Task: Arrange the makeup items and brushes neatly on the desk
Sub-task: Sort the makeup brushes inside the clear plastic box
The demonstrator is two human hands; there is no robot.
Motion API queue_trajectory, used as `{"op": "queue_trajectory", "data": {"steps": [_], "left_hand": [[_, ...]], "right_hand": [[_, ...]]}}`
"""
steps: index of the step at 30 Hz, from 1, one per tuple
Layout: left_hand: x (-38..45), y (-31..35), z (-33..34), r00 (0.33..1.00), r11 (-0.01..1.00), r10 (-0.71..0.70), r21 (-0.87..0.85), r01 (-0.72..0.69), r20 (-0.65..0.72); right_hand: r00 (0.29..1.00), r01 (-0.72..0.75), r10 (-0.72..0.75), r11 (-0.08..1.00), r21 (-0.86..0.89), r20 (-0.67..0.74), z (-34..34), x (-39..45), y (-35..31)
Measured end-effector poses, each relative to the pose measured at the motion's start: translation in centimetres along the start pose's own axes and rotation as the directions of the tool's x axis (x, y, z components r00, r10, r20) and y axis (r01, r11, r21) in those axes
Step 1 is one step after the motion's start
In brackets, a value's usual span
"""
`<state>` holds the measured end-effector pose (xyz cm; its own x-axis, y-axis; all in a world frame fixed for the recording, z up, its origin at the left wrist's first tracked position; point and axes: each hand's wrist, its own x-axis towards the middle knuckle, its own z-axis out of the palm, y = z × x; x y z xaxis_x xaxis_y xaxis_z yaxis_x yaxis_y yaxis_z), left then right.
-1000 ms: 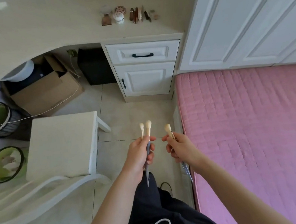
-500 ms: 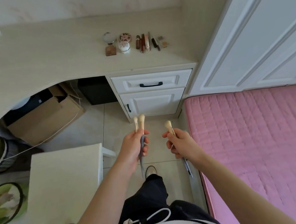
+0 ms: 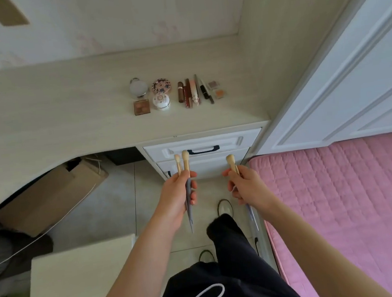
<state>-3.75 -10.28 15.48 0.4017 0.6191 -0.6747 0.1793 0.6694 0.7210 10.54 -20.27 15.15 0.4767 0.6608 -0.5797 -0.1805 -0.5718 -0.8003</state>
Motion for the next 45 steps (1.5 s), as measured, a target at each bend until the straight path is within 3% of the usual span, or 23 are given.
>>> {"op": "queue_trajectory", "data": {"steps": [13, 23, 35, 45], "left_hand": [[12.0, 8.7, 8.8, 0.998, 0.999, -0.010, -0.047, 0.007, -0.067], [18.4, 11.2, 14.4, 0.993, 0.994, -0.056, -0.094, 0.046, -0.107], [25.3, 12.3, 17.4, 0.982, 0.985, -0.167, -0.051, 0.163, -0.093], [29.8, 14.7, 19.7, 0.968, 0.959, -0.250, 0.139, 0.247, 0.001]], "right_hand": [[0.998, -0.023, 0.027, 0.997, -0.068, 0.052, -6.4, 13.7, -9.9], [0.996, -0.080, 0.083, 0.993, -0.083, 0.033, -9.4, 22.0, -12.8], [0.971, -0.201, 0.198, 0.980, -0.009, -0.133, -10.7, 28.2, -12.1], [0.918, -0.307, 0.294, 0.952, -0.007, -0.267, -11.5, 32.0, -11.8]]}}
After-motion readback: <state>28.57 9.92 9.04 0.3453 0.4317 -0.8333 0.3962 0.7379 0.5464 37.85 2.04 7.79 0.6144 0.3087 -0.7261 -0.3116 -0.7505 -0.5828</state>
